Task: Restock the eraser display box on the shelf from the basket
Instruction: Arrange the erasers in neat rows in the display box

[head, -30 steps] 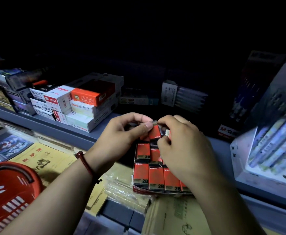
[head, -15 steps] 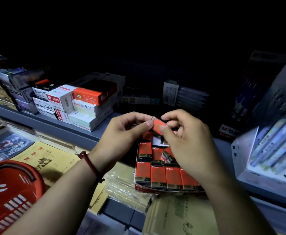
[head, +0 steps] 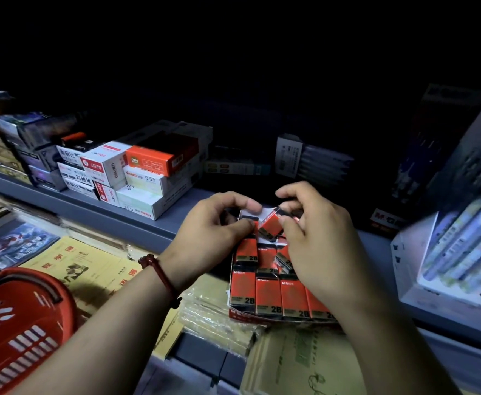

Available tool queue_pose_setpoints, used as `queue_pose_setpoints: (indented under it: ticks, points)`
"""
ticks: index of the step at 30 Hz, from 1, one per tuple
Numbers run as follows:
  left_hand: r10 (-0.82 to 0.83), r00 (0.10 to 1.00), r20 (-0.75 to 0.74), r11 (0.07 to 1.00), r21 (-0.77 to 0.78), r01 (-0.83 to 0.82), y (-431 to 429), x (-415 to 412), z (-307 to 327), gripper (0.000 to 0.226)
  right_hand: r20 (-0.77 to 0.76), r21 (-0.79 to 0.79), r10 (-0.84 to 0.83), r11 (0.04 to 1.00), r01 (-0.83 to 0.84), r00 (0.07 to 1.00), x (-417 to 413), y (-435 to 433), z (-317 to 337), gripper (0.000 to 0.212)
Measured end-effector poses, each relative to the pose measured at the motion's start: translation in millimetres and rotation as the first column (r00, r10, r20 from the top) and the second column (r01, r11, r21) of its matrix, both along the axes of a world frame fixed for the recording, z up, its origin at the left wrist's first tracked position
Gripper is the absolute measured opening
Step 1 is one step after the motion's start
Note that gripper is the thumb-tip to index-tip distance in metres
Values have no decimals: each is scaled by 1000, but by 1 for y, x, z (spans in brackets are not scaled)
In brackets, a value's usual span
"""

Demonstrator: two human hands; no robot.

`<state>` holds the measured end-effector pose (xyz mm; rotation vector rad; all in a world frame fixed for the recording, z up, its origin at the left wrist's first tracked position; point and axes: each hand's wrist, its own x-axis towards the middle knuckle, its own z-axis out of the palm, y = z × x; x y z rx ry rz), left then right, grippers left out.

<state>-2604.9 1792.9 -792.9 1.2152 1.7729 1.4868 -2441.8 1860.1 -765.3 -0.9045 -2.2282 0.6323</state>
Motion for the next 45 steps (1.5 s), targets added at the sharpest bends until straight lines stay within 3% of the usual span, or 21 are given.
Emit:
queue_pose_setpoints:
  ticks: [8,18,22,25,30,33,41,45]
  points:
    - [-60,998,-1,998,25,60,-2,-2,3,22,-54,123,8,992,-2,999,-3,3,-4,19]
    - [-48,999,19,999,2,48,0,-5,-1,20,184,251,-1,967,-46,983,0,4,10,16]
    - [-59,998,-10,998,-8,59,0,-6,1,20,252,215,16,974,-72,968,-1,4,11,23]
    - [-64,998,-15,998,-13,63,0,-6,1,23,221,154,32,986,-68,975,-3,3,10,25]
    - [-42,999,-33,999,-9,42,-1,-4,1,23,156,129,-1,991,-19,988,-1,8,4,11]
    - [-33,998,-47,999,-19,33,0,-4,1,20,202,160,22,985,-55,979,-2,9,2,10]
    - [-101,995,-5,995,26,101,-9,-9,4,9,236,106,41,992,-68,971,-1,5,4,31]
    - [-204,970,-132,979,1,205,-25,-20,14,13,157,39,75,996,-82,985,0,6,2,42]
